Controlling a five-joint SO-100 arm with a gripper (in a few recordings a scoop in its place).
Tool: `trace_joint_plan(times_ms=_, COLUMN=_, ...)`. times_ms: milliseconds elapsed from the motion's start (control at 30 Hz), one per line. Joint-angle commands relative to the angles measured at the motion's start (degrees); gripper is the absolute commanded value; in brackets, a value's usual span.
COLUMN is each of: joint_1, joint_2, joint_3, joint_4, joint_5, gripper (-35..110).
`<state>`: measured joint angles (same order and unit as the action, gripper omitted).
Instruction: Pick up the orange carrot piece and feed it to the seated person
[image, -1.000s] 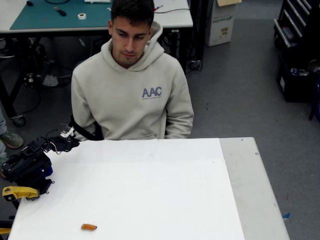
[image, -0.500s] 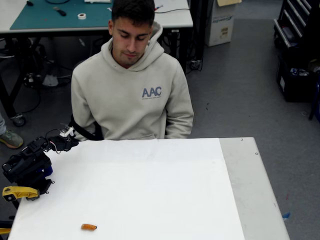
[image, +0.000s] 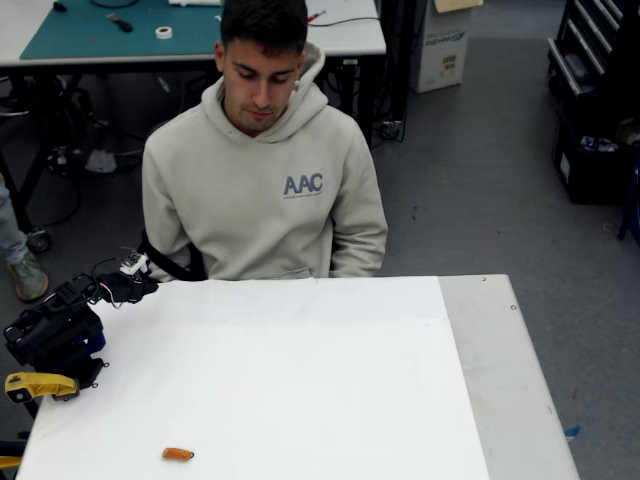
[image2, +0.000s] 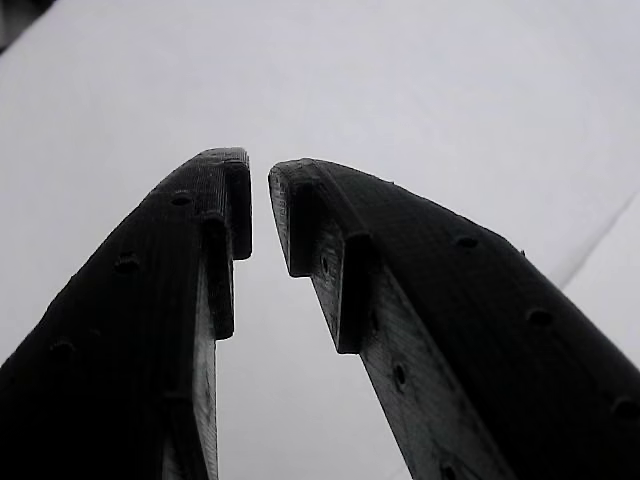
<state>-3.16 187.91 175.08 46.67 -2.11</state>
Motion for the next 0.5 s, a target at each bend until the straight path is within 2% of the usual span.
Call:
trace_joint_plan(times_ms=0, joint_1=-0.2, joint_2=0.2, joint_3=-3.2, joint_4=-0.4, joint_5=-0.6, gripper=-2)
trace_joint_plan(times_ms=200, joint_1=0.9, joint_2=-1.1, joint_3=-6.5, joint_4=-0.4, joint_5=-0.6, gripper=-2)
trace_joint_plan(times_ms=467, joint_1=7.4, joint_2=-17.4, joint_3=-19.9, joint_4=-0.4, joint_5=-0.6, gripper=-2)
